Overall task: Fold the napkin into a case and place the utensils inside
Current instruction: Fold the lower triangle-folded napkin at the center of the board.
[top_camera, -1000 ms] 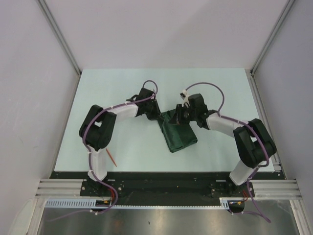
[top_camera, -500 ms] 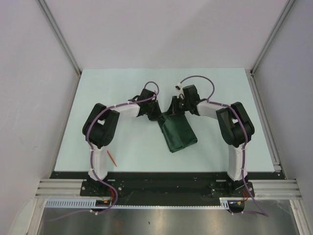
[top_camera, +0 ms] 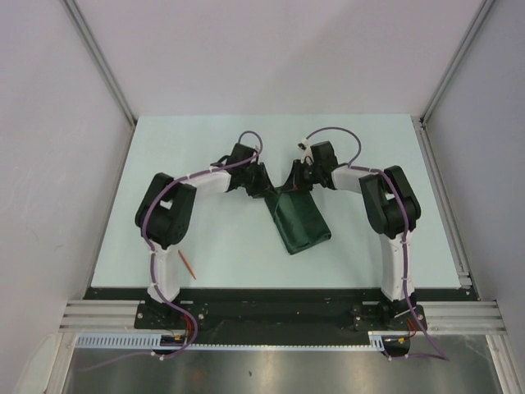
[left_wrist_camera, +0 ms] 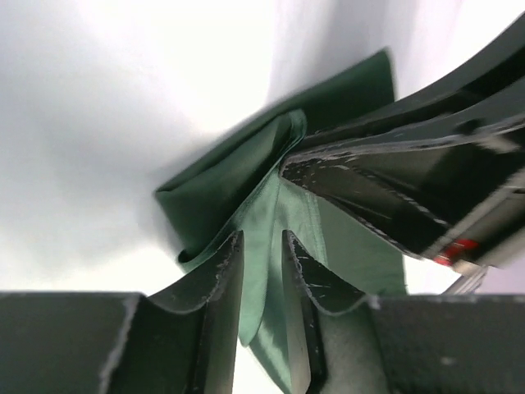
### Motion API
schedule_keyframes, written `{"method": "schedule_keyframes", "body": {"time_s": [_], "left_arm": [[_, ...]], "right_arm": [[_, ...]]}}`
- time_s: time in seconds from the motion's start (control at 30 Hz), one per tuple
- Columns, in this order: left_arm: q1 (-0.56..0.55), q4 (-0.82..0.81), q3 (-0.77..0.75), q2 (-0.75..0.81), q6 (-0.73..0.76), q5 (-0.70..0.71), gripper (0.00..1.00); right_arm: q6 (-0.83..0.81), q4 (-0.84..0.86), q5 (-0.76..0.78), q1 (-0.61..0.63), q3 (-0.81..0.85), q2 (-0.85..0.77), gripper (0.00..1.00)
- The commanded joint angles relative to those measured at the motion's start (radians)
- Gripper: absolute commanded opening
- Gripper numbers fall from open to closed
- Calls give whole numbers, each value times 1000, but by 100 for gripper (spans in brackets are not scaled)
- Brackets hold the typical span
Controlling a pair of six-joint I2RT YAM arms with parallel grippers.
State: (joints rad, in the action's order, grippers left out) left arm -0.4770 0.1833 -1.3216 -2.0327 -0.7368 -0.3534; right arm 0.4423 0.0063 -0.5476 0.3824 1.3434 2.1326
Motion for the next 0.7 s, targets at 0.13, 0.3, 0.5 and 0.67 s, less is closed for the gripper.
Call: {"method": "schedule_keyframes", "body": {"time_s": [0.13,0.3,0.5,0.67], "left_arm": [[81,-47,36,98,-36,-56,27],[77,-111,65,91,-67,-104,21],[66,-110,64,89,-56,-110,21],[52,-62,62,120,-10,-49,25]], "right_arm": [[-22,-2,-17,-14,51,21,20],[-21,-2,-20,-14,51,9,20],[-27,-40,-20,-13,60,-22,21],[-34,-74,-14,-14,74,-48,24]]}}
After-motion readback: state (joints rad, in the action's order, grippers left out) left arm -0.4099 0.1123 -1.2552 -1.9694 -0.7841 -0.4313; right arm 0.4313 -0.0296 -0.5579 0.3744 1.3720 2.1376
